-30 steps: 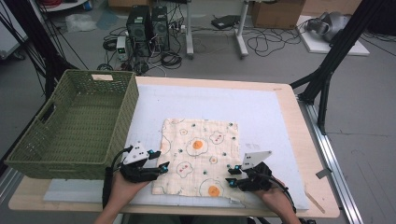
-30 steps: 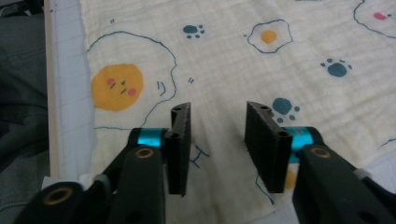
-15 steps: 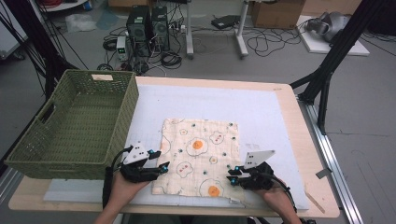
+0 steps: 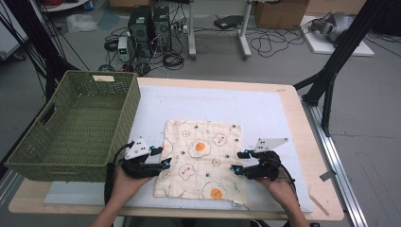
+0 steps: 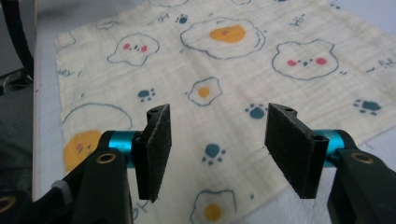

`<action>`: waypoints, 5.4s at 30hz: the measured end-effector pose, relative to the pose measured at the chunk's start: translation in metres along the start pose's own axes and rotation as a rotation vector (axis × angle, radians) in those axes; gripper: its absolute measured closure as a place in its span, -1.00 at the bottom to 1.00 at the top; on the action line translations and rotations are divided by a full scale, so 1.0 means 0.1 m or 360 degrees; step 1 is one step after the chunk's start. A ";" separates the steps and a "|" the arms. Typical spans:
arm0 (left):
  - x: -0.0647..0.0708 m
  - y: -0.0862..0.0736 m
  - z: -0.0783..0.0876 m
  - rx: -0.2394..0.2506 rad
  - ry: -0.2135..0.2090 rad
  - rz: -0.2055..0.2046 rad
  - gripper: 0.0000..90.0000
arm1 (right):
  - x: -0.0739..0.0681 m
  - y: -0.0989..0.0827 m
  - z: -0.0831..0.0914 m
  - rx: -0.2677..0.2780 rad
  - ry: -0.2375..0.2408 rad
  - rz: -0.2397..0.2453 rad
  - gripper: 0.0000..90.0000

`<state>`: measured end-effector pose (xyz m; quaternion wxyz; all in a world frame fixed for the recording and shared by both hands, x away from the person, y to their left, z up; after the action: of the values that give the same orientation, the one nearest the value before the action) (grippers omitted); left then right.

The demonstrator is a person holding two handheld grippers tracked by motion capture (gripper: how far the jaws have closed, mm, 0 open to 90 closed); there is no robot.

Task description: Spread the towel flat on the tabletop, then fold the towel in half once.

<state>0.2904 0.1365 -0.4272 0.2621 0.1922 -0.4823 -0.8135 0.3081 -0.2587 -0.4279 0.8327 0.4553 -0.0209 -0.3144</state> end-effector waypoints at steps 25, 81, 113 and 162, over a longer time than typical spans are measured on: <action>-0.30 0.40 -0.27 0.0053 0.0089 0.0046 0.12 | 0.26 0.46 -0.05 0.0039 -0.0066 0.0006 -0.18; -0.60 0.21 -0.60 -0.0168 0.0344 0.0192 0.95 | 0.73 0.40 -0.18 0.0005 -0.0274 -0.0162 0.97; -0.05 -0.10 -0.10 -0.0174 0.0162 0.0128 0.60 | 0.09 -0.13 0.10 -0.0079 -0.0128 -0.0077 0.63; -0.22 0.13 -0.19 -0.0013 0.0142 0.0199 0.91 | 0.17 0.16 0.17 0.0076 -0.0156 -0.0058 0.97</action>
<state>0.3221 0.1318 -0.4236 0.3346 0.1967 -0.4778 -0.7881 0.3241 -0.2750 -0.4100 0.8137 0.4595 -0.0608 -0.3509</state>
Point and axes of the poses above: each handheld gripper's, and its own axes: z roughly backward along the jaws, y roughly out of its top, x roughly to its right, the point moved 1 cm from there along -z, roughly forward along the jaws, and after that the axes turned 8 degrees about -z, right-handed, at the moved point
